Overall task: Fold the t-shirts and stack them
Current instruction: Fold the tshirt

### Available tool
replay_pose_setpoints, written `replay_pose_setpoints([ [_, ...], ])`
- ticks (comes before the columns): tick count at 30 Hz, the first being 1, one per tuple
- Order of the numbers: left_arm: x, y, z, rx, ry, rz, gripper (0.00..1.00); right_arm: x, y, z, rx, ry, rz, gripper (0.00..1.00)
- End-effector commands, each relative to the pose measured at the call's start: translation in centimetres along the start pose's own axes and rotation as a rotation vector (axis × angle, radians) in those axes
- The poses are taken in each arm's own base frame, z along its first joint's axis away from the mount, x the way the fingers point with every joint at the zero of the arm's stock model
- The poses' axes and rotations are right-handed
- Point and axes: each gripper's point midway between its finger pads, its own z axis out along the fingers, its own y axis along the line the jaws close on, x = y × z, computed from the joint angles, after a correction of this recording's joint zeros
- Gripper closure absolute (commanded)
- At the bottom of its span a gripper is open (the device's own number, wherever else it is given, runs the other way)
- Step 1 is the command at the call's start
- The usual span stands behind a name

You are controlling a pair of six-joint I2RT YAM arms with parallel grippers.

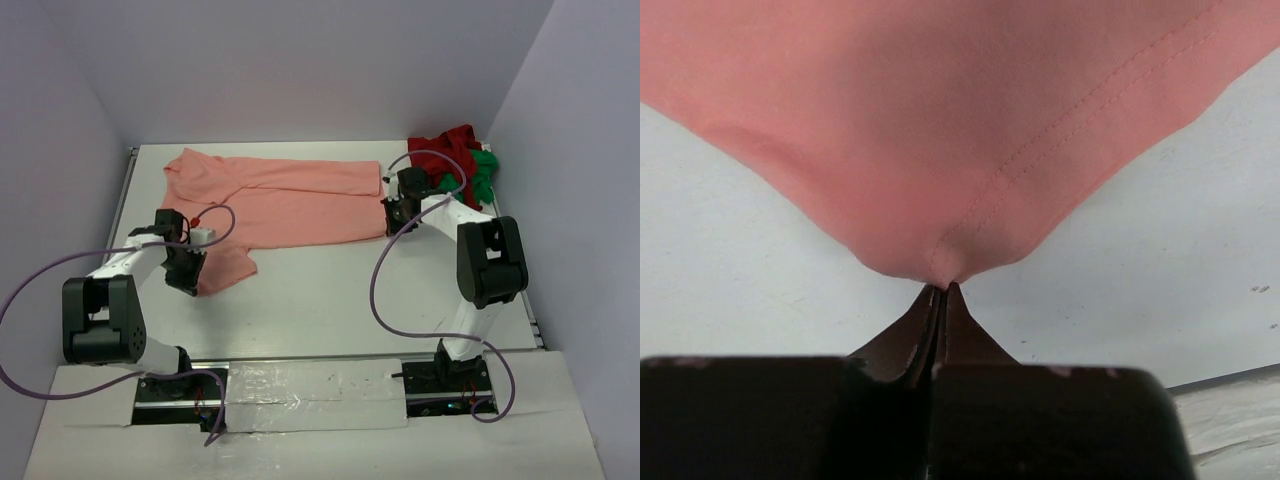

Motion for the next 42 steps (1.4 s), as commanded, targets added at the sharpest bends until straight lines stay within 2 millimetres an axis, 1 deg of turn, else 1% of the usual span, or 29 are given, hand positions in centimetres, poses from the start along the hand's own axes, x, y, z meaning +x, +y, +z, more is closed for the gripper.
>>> replay_pose_setpoints([
  [1, -2.8, 0.1, -2.2, -0.009, -0.105, 0.009, 1.0, -1.9, 0.0, -2.7, 0.025, -0.064, -0.038, 1.0],
  [5, -4.2, 0.4, -4.0, -0.027, -0.152, 0.015, 1.0, -2.4, 0.2, -4.0, 0.013, -0.07, -0.049, 1.0],
  [6, -4.3, 0.3, -4.4, -0.027, -0.157, 0.017, 1.0, -2.9, 0.2, -4.6, 0.017, -0.081, -0.049, 1.0],
  [11, -6.2, 0.7, -6.6, -0.052, -0.217, 0.02, 1.0, -4.4, -0.1, -5.6, 0.026, -0.104, -0.058, 1.0],
  [15, -7.4, 1.2, -7.9, -0.071, -0.255, 0.021, 1.0, -5.4, -0.6, -5.7, 0.031, -0.114, -0.053, 1.0],
  [16, -7.9, 1.4, -8.4, -0.077, -0.271, 0.02, 1.0, -5.5, -0.7, -5.3, 0.033, -0.107, -0.051, 1.0],
  [17, -8.0, 1.6, -8.4, -0.081, -0.272, 0.018, 1.0, -6.3, -0.8, -5.5, 0.033, -0.119, -0.049, 1.0],
  [19, -9.0, 2.3, -9.2, -0.101, -0.298, 0.013, 1.0, -6.8, -1.1, -5.0, 0.032, -0.112, -0.043, 1.0],
  [20, -9.2, 2.7, -9.3, -0.108, -0.302, 0.004, 1.0, -8.0, -1.1, -5.3, 0.032, -0.132, -0.044, 1.0],
  [22, -10.4, 3.5, -10.3, -0.125, -0.341, -0.002, 1.0, -8.7, -1.5, -4.7, 0.041, -0.129, -0.042, 1.0],
  [23, -10.7, 4.0, -10.3, -0.134, -0.345, -0.015, 1.0, -9.8, -1.6, -5.0, 0.045, -0.147, -0.046, 1.0],
  [24, -11.2, 4.4, -10.5, -0.136, -0.356, -0.025, 1.0, -10.4, -1.8, -4.9, 0.049, -0.15, -0.044, 1.0],
  [25, -12.1, 5.2, -11.3, -0.154, -0.392, -0.036, 1.0, -11.6, -1.9, -4.7, 0.046, -0.166, -0.042, 1.0],
  [27, -13.0, 5.9, -11.5, -0.158, -0.415, -0.058, 1.0, -12.5, -2.0, -4.6, 0.046, -0.163, -0.039, 1.0],
  [28, -13.9, 6.4, -12.0, -0.169, -0.437, -0.062, 1.0, -14.0, -2.0, -5.0, 0.046, -0.193, -0.043, 1.0],
  [29, -14.4, 6.9, -11.8, -0.169, -0.445, -0.077, 1.0, -13.9, -2.1, -4.2, 0.046, -0.169, -0.039, 1.0],
  [30, -14.9, 7.1, -11.8, -0.167, -0.451, -0.078, 1.0, -14.3, -2.1, -4.0, 0.042, -0.169, -0.038, 1.0],
  [31, -15.7, 7.5, -12.3, -0.173, -0.468, -0.08, 1.0, -15.6, -2.0, -4.3, 0.042, -0.192, -0.045, 1.0],
  [32, -16.1, 7.6, -11.6, -0.163, -0.459, -0.088, 1.0, -15.7, -2.1, -4.1, 0.04, -0.18, -0.042, 1.0],
  [33, -16.7, 7.8, -11.5, -0.158, -0.465, -0.089, 1.0, -15.6, -2.2, -3.0, 0.038, -0.162, -0.04, 1.0],
  [34, -17.4, 8.1, -11.7, -0.159, -0.48, -0.094, 1.0, -16.8, -2.2, -3.3, 0.041, -0.184, -0.043, 1.0],
  [35, -17.8, 8.4, -11.0, -0.156, -0.471, -0.099, 1.0, -16.9, -2.2, -3.0, 0.04, -0.177, -0.043, 1.0],
  [36, -18.8, 8.8, -11.5, -0.165, -0.497, -0.099, 1.0, -16.7, -2.3, -1.9, 0.036, -0.156, -0.041, 1.0],
  [37, -19.3, 9.2, -11.4, -0.167, -0.5, -0.103, 1.0, -17.9, -2.2, -2.1, 0.037, -0.178, -0.046, 1.0],
  [38, -19.7, 9.6, -10.6, -0.162, -0.485, -0.112, 1.0, -18.1, -2.2, -1.8, 0.036, -0.173, -0.046, 1.0],
  [39, -20.7, 10.1, -11.1, -0.168, -0.512, -0.114, 1.0, -18.5, -2.2, -1.5, 0.042, -0.176, -0.048, 1.0],
  [40, -21.2, 10.6, -11.1, -0.171, -0.517, -0.121, 1.0, -19.2, -2.5, -0.9, 0.044, -0.184, -0.039, 1.0],
  [41, -21.6, 11.2, -10.3, -0.172, -0.505, -0.136, 1.0, -19.5, -2.4, -0.5, 0.043, -0.182, -0.035, 1.0],
  [42, -22.1, 11.6, -10.3, -0.175, -0.513, -0.145, 1.0, -19.8, -2.5, -0.1, 0.046, -0.184, -0.03, 1.0],
])
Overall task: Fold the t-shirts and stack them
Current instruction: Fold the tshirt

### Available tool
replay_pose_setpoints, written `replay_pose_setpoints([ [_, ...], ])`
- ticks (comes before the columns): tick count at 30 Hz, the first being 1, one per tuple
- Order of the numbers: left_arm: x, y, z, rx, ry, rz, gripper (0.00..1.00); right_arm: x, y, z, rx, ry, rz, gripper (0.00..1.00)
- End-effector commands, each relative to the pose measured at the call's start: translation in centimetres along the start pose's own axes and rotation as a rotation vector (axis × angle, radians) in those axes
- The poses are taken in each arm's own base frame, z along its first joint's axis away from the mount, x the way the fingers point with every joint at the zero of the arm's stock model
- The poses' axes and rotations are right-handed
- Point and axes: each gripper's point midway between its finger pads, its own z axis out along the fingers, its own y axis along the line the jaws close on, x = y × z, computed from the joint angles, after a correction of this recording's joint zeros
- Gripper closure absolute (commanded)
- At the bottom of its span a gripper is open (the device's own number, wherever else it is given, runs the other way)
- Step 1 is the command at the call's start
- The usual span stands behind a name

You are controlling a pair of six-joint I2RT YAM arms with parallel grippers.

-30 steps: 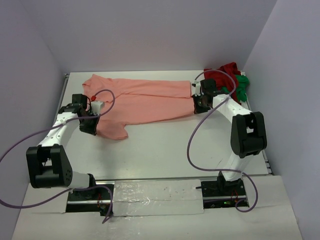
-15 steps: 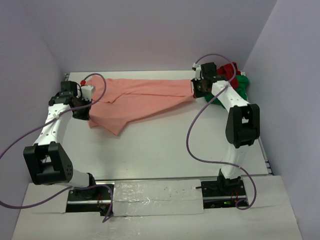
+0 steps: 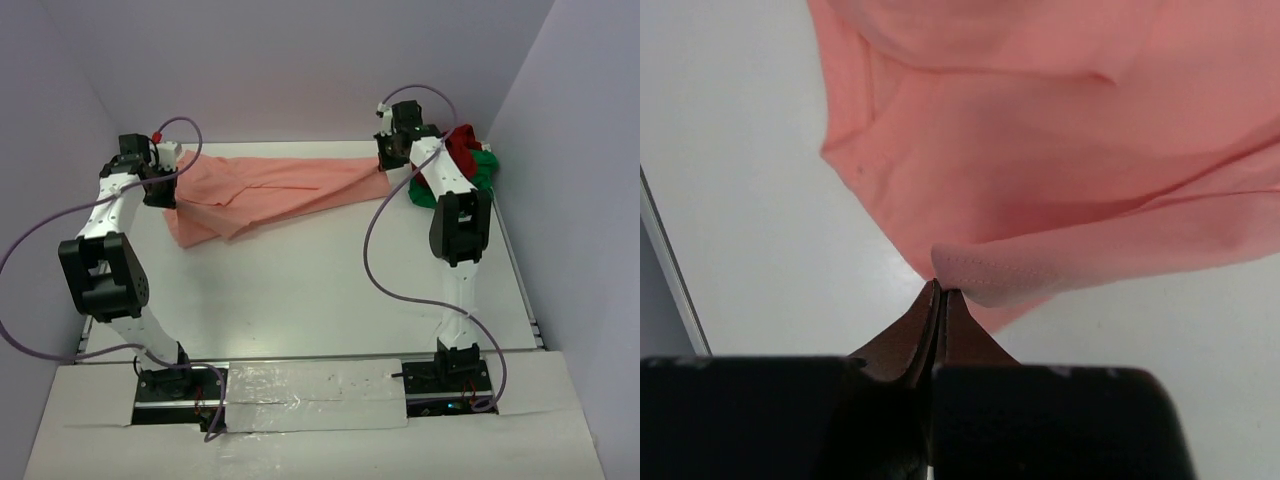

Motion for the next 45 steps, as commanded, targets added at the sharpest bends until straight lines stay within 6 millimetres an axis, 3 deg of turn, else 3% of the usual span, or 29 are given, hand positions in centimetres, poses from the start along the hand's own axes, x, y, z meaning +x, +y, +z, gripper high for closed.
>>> replay_pose_setpoints([
  [1, -5.3, 2.5, -0.1, -0.047, -0.151, -0.041, 1.0, -2.2, -0.5, 0.7, 0.025, -0.029, 0.015, 1.0],
  [7, -9.7, 6.0, 1.0, -0.132, -0.321, -0.164, 1.0, -6.5, -0.5, 0.8, 0.045, -0.192, 0.055, 1.0],
  [11, -11.6, 7.1, 1.4, -0.166, -0.402, -0.21, 1.0, -9.5, -0.2, 0.2, 0.056, -0.309, 0.078, 1.0],
  [18, -13.4, 8.0, 2.2, -0.181, -0.486, -0.272, 1.0, -11.3, 0.3, 1.5, 0.079, -0.371, 0.08, 1.0],
  [22, -13.3, 8.2, 3.8, -0.184, -0.496, -0.282, 1.0, -10.9, 1.1, 2.9, 0.083, -0.37, 0.068, 1.0],
  [24, -13.4, 8.2, 4.3, -0.18, -0.498, -0.281, 1.0, -10.4, 1.5, 3.5, 0.073, -0.361, 0.049, 0.86],
  [25, -13.0, 8.2, 5.2, -0.177, -0.477, -0.283, 0.98, -10.5, 1.5, 3.6, 0.072, -0.369, 0.05, 0.66],
  [27, -13.0, 8.2, 5.7, -0.182, -0.474, -0.284, 0.91, -10.2, 1.8, 4.0, 0.06, -0.362, 0.04, 0.45],
  [28, -13.1, 8.6, 6.0, -0.197, -0.487, -0.286, 0.77, -10.1, 1.7, 4.0, 0.067, -0.36, 0.037, 0.41],
  [31, -12.7, 8.9, 6.8, -0.243, -0.49, -0.289, 0.49, -10.1, 2.1, 4.1, 0.069, -0.367, 0.024, 0.14],
  [36, -13.8, 9.4, 5.8, -0.316, -0.552, -0.282, 0.4, -9.4, 2.9, 3.8, 0.065, -0.355, -0.021, 0.11],
  [38, -14.2, 9.5, 3.9, -0.351, -0.591, -0.262, 0.4, -9.2, 3.5, 3.2, 0.047, -0.353, -0.033, 0.11],
  [39, -15.2, 9.1, 1.5, -0.356, -0.641, -0.258, 0.4, -9.1, 3.7, 2.6, 0.047, -0.349, -0.032, 0.11],
  [40, -15.2, 8.8, 0.7, -0.345, -0.655, -0.252, 0.4, -8.6, 3.8, 2.3, 0.045, -0.331, -0.027, 0.11],
  [42, -14.3, 6.8, 0.2, -0.265, -0.612, -0.231, 0.4, -8.5, 3.9, 1.3, 0.045, -0.313, -0.014, 0.11],
  [44, -13.5, 5.2, -0.4, -0.2, -0.547, -0.225, 0.41, -7.2, 3.8, 0.9, 0.051, -0.255, -0.002, 0.11],
  [45, -11.9, 3.4, 0.3, -0.118, -0.469, -0.212, 0.42, -6.4, 3.8, 0.9, 0.049, -0.232, 0.001, 0.11],
])
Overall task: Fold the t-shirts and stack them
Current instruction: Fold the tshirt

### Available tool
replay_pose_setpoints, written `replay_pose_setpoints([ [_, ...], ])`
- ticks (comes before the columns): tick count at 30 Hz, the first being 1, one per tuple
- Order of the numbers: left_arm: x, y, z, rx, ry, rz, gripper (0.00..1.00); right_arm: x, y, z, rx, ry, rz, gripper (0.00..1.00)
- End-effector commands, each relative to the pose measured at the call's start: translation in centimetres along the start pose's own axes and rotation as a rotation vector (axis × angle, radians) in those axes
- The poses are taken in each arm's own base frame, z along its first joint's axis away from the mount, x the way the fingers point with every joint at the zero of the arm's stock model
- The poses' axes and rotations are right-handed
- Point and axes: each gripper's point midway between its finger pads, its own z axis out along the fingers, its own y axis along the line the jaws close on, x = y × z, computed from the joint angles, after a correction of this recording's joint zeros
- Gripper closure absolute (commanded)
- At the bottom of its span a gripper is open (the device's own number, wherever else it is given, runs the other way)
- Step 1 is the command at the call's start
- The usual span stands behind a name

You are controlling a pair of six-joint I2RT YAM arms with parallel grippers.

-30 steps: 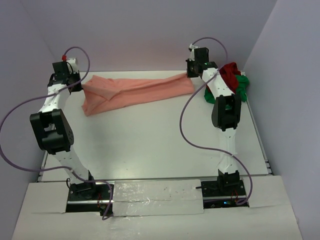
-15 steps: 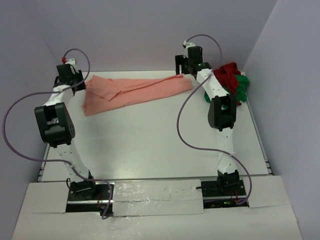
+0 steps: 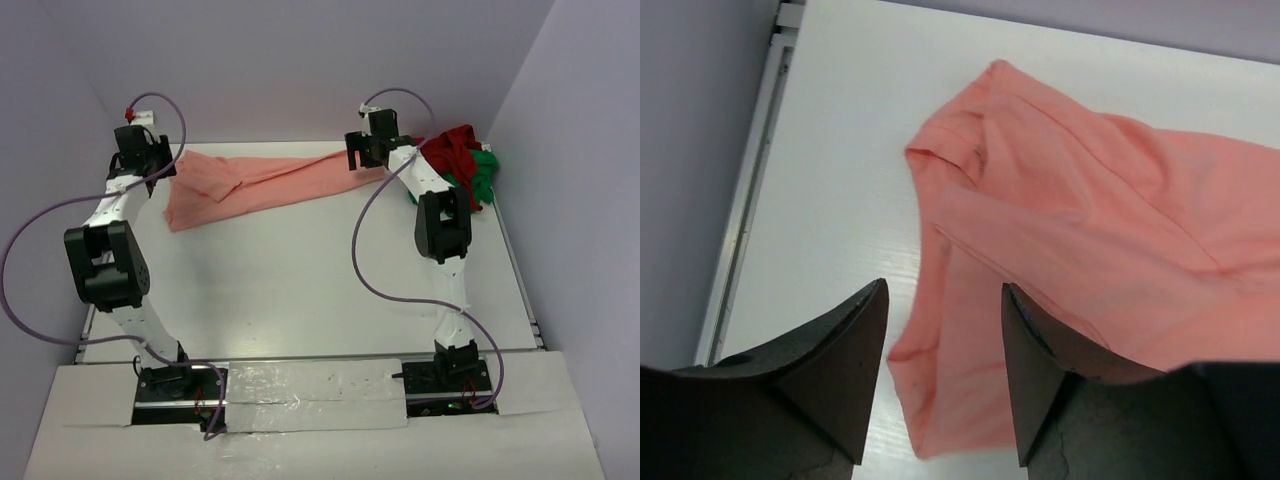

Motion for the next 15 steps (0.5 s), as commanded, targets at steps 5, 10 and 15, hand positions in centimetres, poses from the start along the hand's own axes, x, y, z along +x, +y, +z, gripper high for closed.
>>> replay_pose_setpoints([
  [5, 2.6, -5.2, -6.9, 0.276, 0.141, 0.066, 0.46, -2.6, 0.7, -7.3, -0.014, -0.069, -0.003, 0.11],
  [10, 8.1, -7.5, -7.2, 0.363, 0.336, 0.093, 0.53, -1.6, 1.3, -7.8, -0.046, -0.037, 0.002, 0.11],
  [15, 12.6, -9.5, -5.9, 0.404, 0.487, 0.118, 0.64, -1.6, 1.4, -8.2, -0.055, -0.037, 0.003, 0.11],
])
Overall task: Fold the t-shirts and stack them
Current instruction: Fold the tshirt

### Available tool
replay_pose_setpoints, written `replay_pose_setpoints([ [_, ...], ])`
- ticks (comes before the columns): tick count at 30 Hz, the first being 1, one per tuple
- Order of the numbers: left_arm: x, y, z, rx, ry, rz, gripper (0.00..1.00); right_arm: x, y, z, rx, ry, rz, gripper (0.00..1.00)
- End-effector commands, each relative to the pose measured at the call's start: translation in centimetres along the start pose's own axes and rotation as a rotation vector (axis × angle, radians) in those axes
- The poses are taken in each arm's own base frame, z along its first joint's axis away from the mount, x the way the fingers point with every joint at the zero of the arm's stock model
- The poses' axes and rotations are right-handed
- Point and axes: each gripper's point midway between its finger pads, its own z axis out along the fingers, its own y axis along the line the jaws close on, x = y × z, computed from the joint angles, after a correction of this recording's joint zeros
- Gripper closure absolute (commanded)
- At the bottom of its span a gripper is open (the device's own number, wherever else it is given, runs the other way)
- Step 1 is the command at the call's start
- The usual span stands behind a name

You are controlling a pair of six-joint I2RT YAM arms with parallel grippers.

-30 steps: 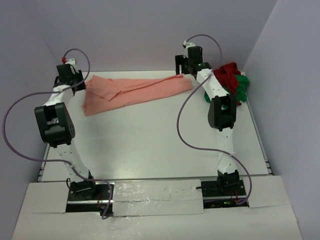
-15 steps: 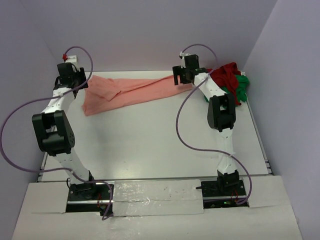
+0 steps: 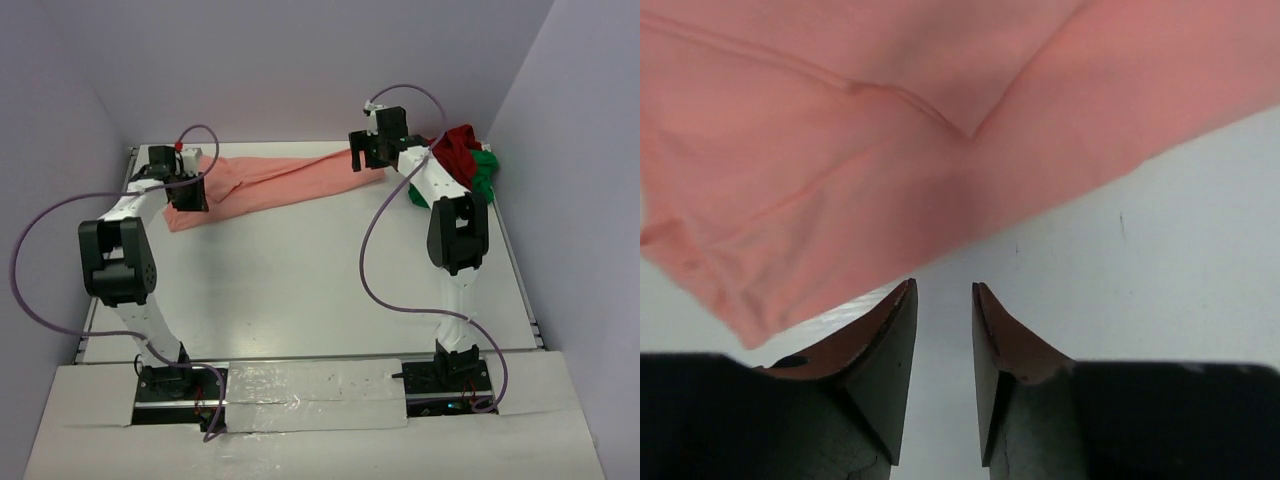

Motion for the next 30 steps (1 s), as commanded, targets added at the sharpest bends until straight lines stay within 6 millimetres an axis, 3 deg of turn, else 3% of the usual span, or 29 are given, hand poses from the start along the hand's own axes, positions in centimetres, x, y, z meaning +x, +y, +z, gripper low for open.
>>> replay_pose_setpoints([
  [1, 2.9, -1.4, 1.4, 0.049, 0.1, 0.01, 0.64, -1.5, 0.9, -2.1, -0.035, -0.039, 0.001, 0.11],
  [2, 2.0, -1.4, 1.8, 0.041, 0.054, 0.023, 0.64, -1.4, 1.0, -2.2, -0.04, -0.037, 0.001, 0.11],
  [8, 0.6, -1.3, 3.9, 0.022, 0.018, 0.013, 0.66, -0.6, 1.8, -2.4, -0.079, -0.021, 0.001, 0.11],
  [9, 0.7, -2.3, 4.2, 0.022, 0.01, 0.029, 0.67, -0.5, 1.7, -2.4, -0.08, -0.019, 0.002, 0.11],
  [15, -3.1, -1.7, 3.5, -0.073, -0.179, 0.062, 0.72, 0.3, 1.9, -2.3, -0.097, -0.004, -0.003, 0.11],
  [22, -5.2, -0.9, 4.4, -0.139, -0.245, 0.025, 0.78, 0.2, 2.2, -2.6, -0.114, -0.007, -0.011, 0.11],
  [26, -6.0, -0.8, 4.7, -0.152, -0.293, 0.034, 0.79, 0.7, 2.3, -2.4, -0.123, 0.007, -0.008, 0.11],
  [30, -5.3, -1.0, 6.1, -0.146, -0.248, 0.024, 0.78, 0.5, 2.4, -2.4, -0.126, 0.007, -0.013, 0.11],
])
